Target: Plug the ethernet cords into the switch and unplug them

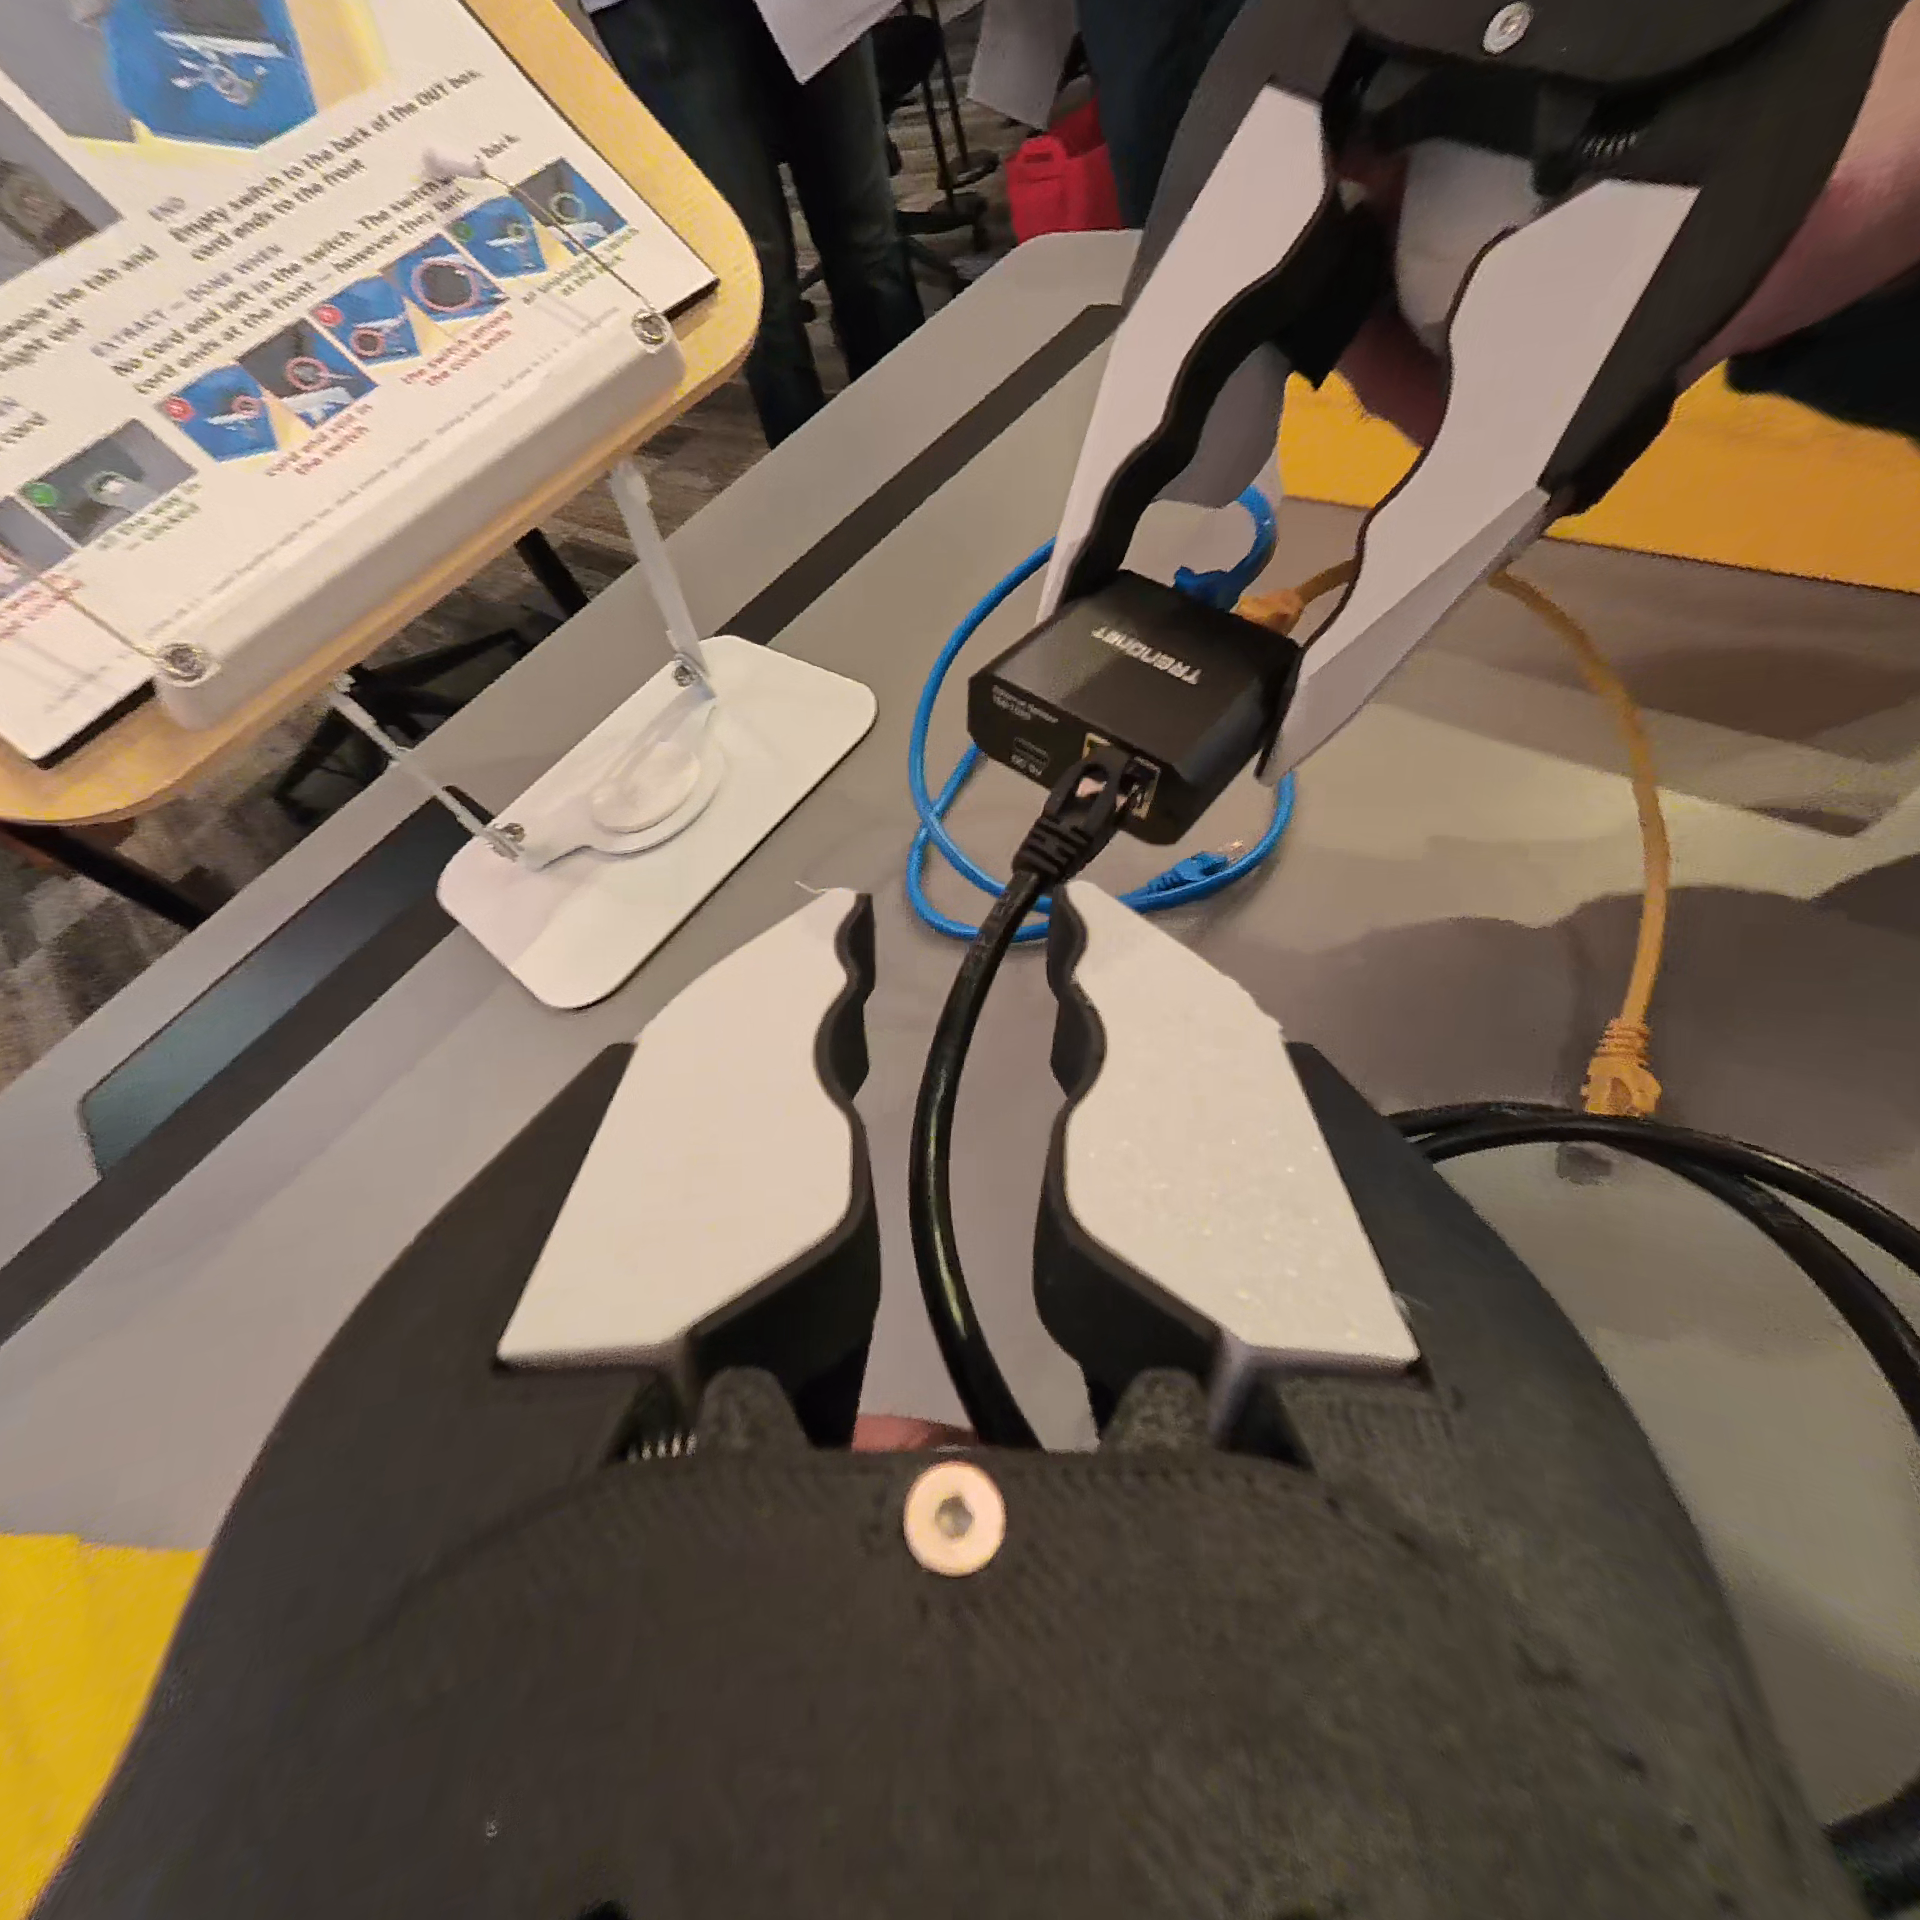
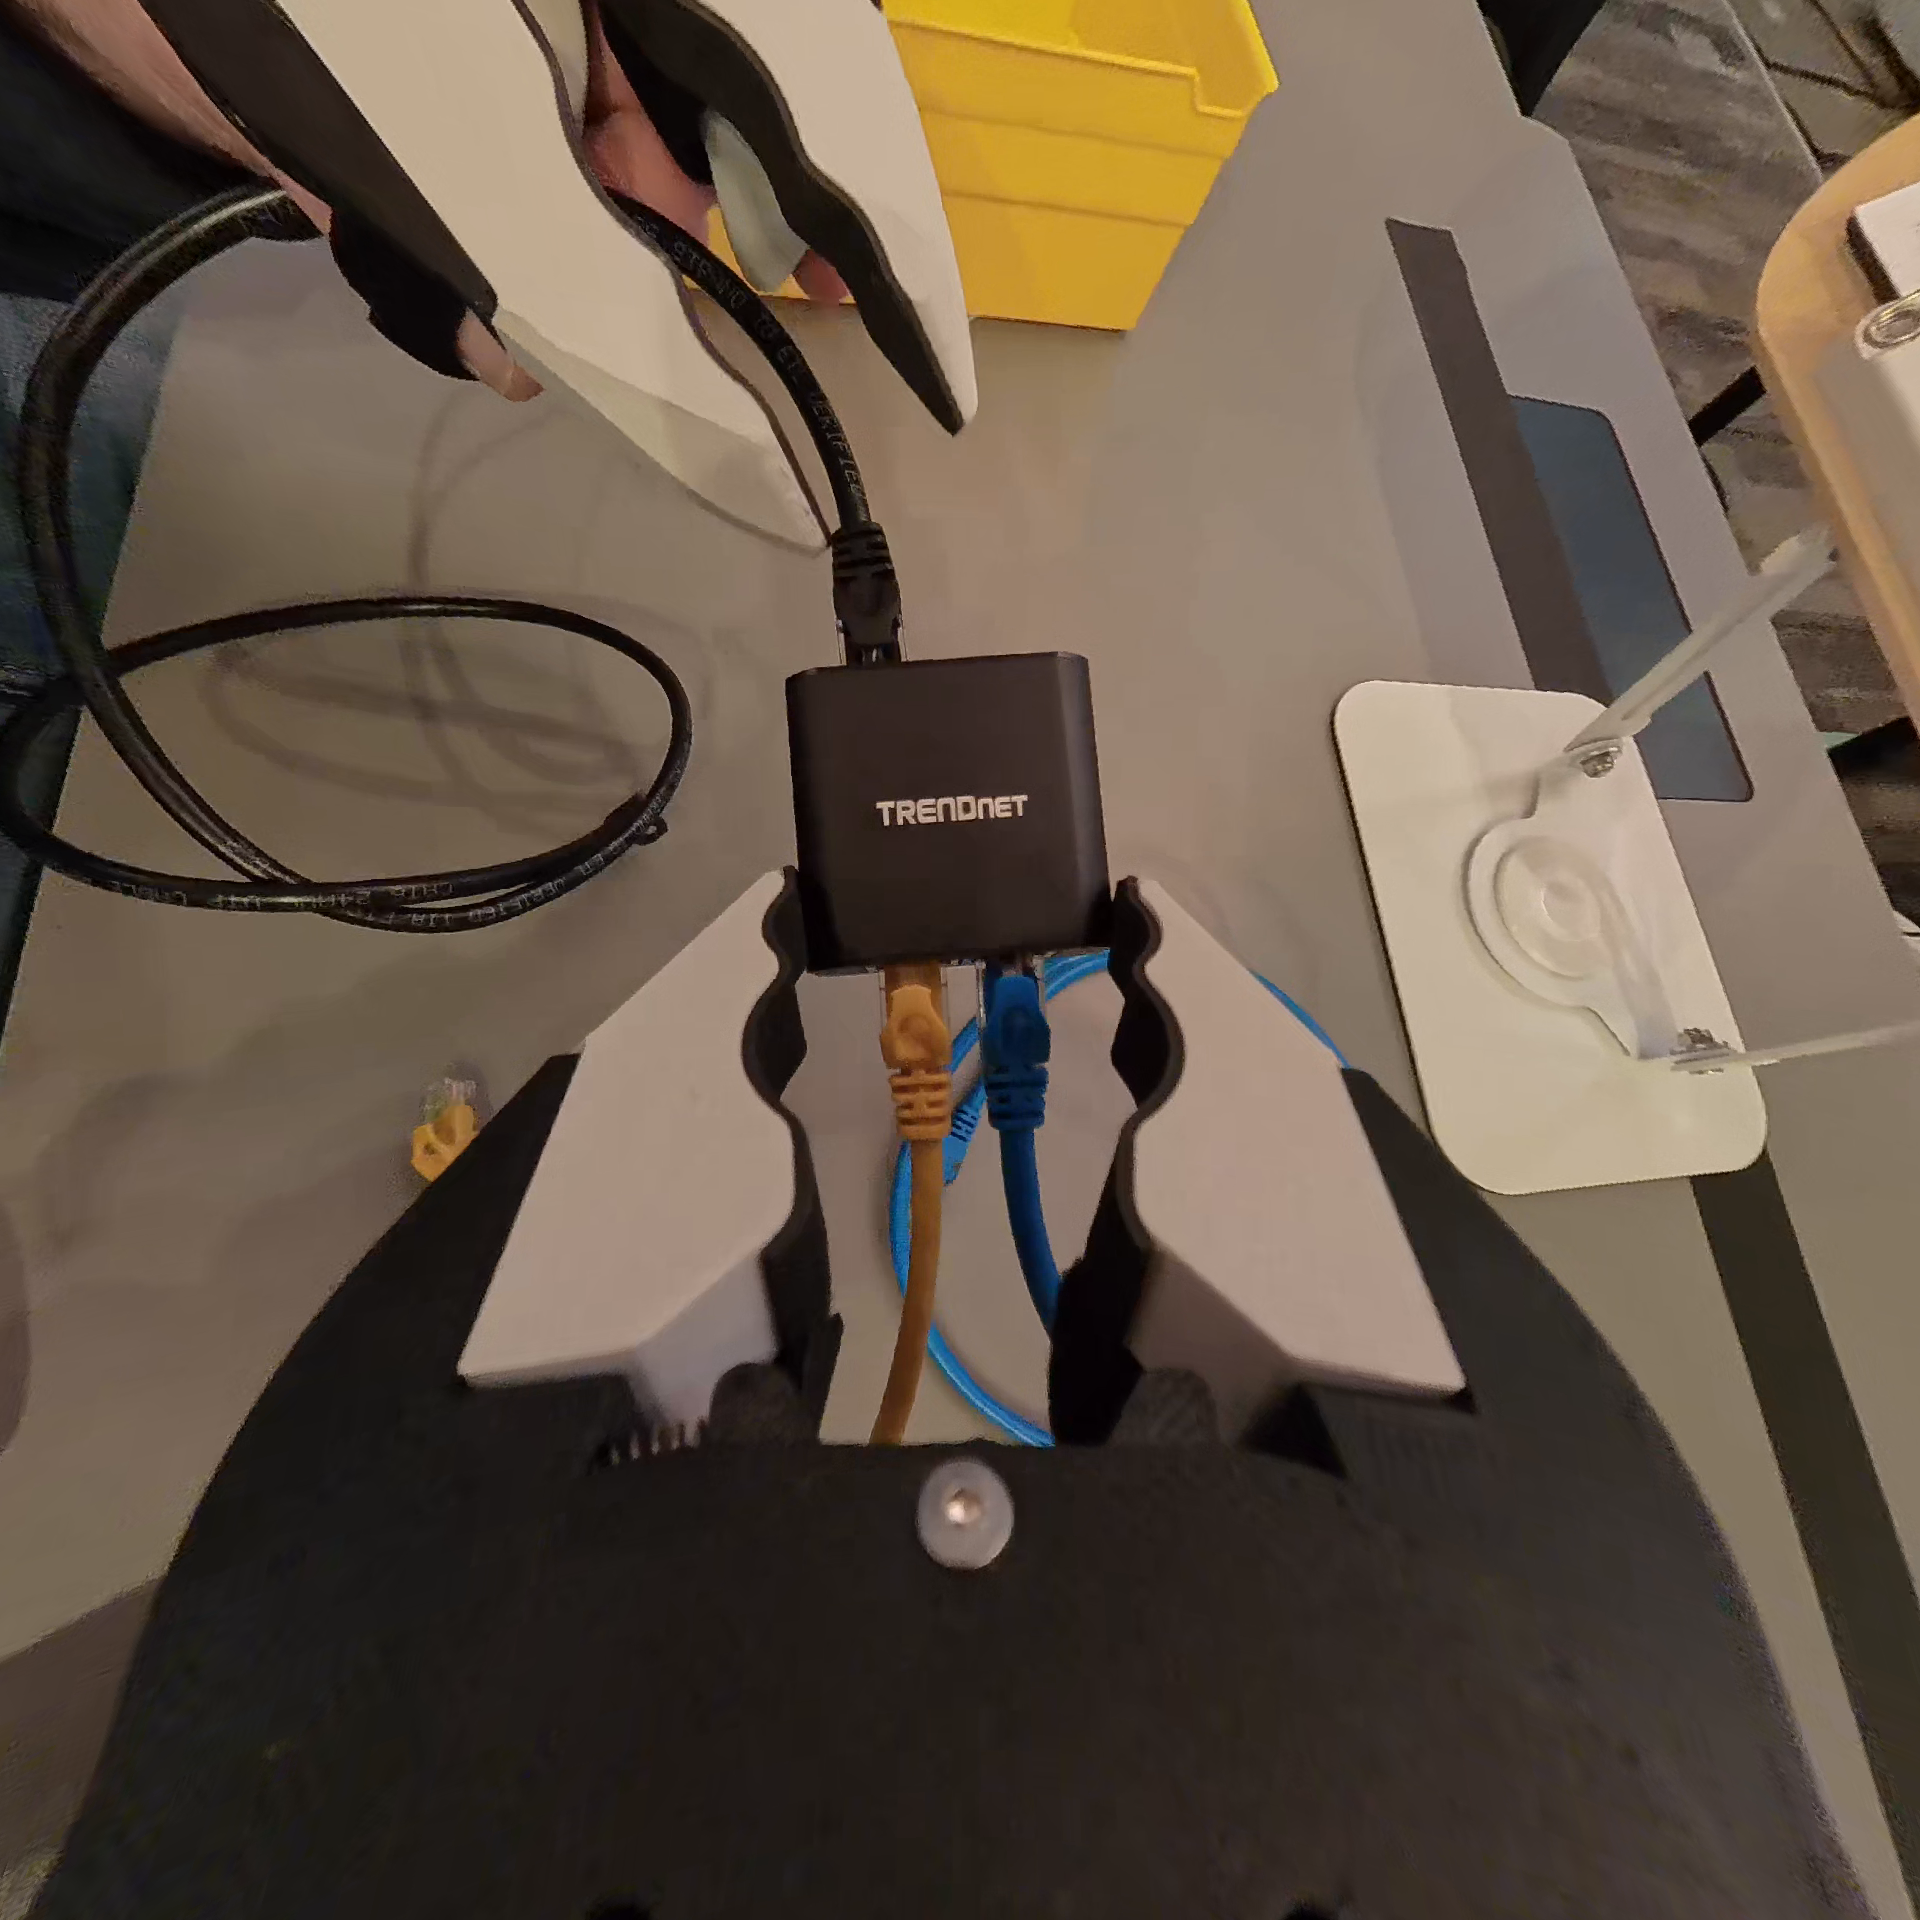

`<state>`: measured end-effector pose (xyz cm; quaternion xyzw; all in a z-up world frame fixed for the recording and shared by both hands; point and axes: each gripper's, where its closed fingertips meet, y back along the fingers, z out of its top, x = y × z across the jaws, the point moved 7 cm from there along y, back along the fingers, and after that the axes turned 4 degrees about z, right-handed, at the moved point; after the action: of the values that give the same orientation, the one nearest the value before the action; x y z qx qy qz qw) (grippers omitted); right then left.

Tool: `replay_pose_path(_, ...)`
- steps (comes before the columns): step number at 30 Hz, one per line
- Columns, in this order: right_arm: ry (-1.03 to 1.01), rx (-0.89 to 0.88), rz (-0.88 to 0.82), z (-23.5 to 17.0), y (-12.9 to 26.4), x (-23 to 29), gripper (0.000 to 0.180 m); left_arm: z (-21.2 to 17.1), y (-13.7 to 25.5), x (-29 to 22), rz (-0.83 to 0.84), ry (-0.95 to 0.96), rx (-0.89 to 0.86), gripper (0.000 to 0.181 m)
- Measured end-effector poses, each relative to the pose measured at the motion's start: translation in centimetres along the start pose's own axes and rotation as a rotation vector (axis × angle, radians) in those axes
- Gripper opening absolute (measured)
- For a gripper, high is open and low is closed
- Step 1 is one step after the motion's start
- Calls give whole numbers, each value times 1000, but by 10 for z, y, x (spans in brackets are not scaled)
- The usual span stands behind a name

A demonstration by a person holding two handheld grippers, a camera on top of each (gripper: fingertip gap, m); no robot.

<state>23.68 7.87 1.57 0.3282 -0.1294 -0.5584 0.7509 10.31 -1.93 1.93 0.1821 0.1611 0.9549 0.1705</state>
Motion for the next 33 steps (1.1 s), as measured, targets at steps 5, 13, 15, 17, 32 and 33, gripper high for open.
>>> replay_pose_path(5,15,33,-50,10,10,0,58,1,11,8,79,-4,9,31)
replay_pose_path(13,34,104,-195,34,44,-8,59,8,35,22,156,53,-80,31)
replay_pose_path(15,26,89,-254,43,63,-15,59,9,46,29,197,88,-121,31)
replay_pose_path(17,8,71,-326,53,86,-24,58,8,56,35,236,127,-173,31)
replay_pose_path(32,-257,-96,-941,45,292,-92,58,-28,31,26,194,217,-142,31)
replay_pose_path(33,-289,-110,-977,34,299,-93,58,-30,29,25,190,214,-136,31)
